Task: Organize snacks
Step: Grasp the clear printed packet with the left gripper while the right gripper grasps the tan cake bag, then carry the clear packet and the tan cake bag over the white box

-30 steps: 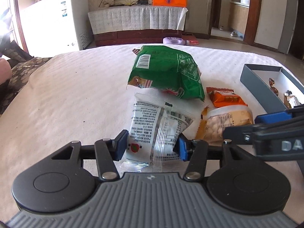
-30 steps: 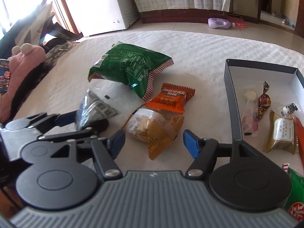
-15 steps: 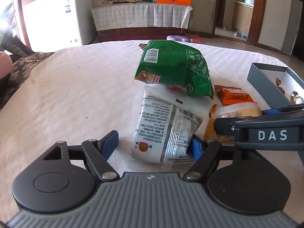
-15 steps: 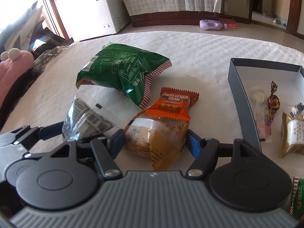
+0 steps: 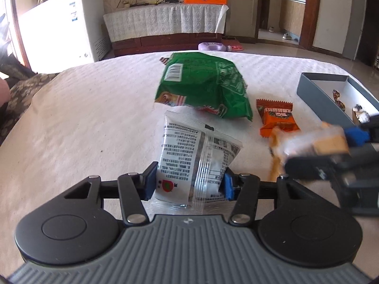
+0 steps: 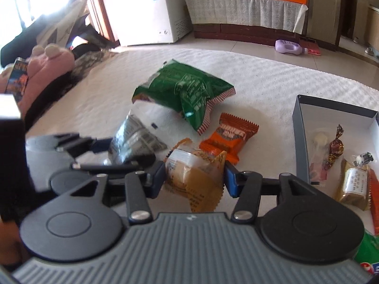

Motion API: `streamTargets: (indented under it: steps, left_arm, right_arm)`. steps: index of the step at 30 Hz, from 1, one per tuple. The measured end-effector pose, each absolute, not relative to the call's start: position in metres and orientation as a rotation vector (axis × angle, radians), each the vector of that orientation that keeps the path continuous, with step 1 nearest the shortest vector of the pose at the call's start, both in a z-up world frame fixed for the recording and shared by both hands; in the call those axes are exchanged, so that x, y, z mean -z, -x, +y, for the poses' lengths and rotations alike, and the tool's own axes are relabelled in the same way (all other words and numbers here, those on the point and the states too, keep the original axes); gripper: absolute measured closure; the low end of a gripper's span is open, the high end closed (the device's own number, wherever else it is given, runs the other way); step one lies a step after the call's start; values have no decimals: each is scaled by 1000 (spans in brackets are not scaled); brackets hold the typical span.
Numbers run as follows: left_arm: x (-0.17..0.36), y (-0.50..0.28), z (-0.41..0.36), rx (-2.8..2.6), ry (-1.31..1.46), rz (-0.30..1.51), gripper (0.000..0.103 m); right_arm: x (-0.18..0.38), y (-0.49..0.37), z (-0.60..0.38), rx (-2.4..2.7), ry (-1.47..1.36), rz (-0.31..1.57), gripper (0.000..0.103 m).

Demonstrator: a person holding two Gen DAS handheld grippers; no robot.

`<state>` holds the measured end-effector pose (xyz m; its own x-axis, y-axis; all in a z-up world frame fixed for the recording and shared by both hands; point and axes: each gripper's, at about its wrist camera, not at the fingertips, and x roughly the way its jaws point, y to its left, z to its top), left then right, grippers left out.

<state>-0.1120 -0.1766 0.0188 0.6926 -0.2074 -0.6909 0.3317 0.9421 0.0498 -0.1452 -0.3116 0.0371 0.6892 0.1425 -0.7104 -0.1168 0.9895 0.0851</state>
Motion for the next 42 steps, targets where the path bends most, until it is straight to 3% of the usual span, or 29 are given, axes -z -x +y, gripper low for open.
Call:
streamTargets:
  steps: [19, 42]
  left_arm:
    - [-36, 130, -188, 323, -178, 685, 45]
    - [-56, 166, -256, 459, -174, 641, 45]
  right_arm:
    - [-76, 210, -299, -208, 65, 726, 50]
    - [-117, 263, -363, -73, -37, 567, 51]
